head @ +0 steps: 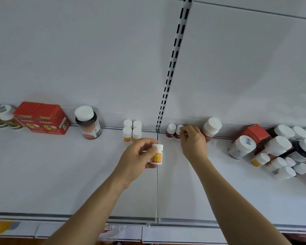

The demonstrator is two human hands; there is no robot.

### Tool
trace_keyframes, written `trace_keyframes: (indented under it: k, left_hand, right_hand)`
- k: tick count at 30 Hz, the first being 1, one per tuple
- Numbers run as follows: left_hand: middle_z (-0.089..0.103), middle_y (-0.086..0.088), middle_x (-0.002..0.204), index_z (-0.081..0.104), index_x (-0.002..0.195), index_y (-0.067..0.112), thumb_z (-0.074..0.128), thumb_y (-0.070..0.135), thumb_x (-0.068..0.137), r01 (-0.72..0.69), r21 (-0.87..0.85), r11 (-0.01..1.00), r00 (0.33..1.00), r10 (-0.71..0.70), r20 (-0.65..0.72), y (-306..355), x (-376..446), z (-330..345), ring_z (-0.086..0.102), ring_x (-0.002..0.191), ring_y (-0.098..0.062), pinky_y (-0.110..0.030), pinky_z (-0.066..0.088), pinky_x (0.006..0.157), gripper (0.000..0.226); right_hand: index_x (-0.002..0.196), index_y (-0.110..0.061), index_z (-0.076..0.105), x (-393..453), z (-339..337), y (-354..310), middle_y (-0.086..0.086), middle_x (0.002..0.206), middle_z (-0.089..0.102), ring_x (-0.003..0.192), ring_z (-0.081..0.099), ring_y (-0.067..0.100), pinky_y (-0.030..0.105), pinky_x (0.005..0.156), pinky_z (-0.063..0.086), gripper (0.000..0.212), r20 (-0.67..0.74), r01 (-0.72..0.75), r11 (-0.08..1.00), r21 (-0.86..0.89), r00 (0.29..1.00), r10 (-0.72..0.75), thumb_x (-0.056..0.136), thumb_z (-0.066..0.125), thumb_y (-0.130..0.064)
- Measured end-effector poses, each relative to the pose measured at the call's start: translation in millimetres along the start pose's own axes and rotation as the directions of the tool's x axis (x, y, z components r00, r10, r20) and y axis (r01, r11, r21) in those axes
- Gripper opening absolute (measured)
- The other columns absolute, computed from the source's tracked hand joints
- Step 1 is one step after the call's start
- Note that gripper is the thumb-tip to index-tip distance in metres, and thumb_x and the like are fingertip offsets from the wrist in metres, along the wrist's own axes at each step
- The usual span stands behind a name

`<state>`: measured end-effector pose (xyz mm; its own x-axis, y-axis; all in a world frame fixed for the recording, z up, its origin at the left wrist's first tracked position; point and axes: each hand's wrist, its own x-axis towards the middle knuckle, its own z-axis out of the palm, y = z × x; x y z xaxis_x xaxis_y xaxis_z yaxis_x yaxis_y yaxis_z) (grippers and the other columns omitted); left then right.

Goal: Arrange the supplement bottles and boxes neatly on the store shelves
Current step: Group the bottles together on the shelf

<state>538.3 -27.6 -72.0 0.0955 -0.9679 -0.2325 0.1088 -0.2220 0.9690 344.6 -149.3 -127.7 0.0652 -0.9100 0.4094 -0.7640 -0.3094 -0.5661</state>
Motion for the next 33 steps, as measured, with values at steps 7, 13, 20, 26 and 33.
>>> trace_keyframes:
  k: [7,13,20,26,33]
  left_hand:
    - [0.07,-0.007,0.106,0.07,0.109,0.021,0.063,0.016,0.097,-0.009,-0.015,1.0,0.999,0.008,-0.037,3,3,4,0.07,0.096,-0.022,-0.048,0.061,0.08,0.015]
    - [0.068,-0.011,0.112,0.066,0.116,0.017,0.065,0.014,0.096,0.009,-0.114,0.993,0.998,-0.017,-0.064,9,7,17,0.07,0.1,-0.024,-0.048,0.061,0.081,0.021]
    - [0.073,-0.004,0.11,0.063,0.116,0.018,0.071,0.013,0.091,0.007,-0.093,0.996,0.998,-0.013,-0.067,18,8,35,0.073,0.095,-0.022,-0.046,0.061,0.081,0.027]
    - [0.075,-0.005,0.103,0.068,0.109,0.012,0.069,0.014,0.093,-0.011,-0.012,1.0,0.993,0.009,-0.116,9,-3,30,0.073,0.093,-0.022,-0.043,0.062,0.079,0.017]
    - [0.073,0.006,0.11,0.071,0.109,0.023,0.065,0.017,0.095,-0.031,0.244,0.969,0.954,0.102,-0.281,2,-15,-16,0.07,0.095,-0.008,-0.027,0.057,0.086,0.017]
  right_hand:
    - [0.108,-0.006,0.07,0,-2,1,0.01,0.112,0.066,0.088,0.066,0.03,0.03,0.069,0.049,0.021,0.037,0.031,0.999,0.008,0.999,-0.032,0.089,0.065,0.001]
    - [0.104,-0.009,0.072,-5,-38,-18,0.003,0.106,0.067,0.083,0.065,0.019,0.032,0.072,0.055,0.014,-0.039,0.144,0.986,0.086,0.989,-0.141,0.093,0.064,-0.005]
    - [0.102,-0.024,0.077,-10,-85,-65,-0.012,0.083,0.074,0.075,0.069,0.008,0.023,0.073,0.056,0.013,0.471,-0.139,0.917,0.374,0.88,-0.059,0.096,0.066,-0.023]
    - [0.095,-0.03,0.077,-8,-89,-66,-0.007,0.076,0.075,0.072,0.072,0.01,0.032,0.069,0.059,0.008,0.611,-0.227,0.913,0.338,0.791,-0.03,0.087,0.076,-0.032]
    - [0.093,-0.029,0.075,-16,-52,-94,-0.005,0.072,0.074,0.056,0.059,0.007,0.017,0.052,0.047,0.007,0.516,-0.142,0.94,0.311,0.855,-0.042,0.086,0.076,-0.026]
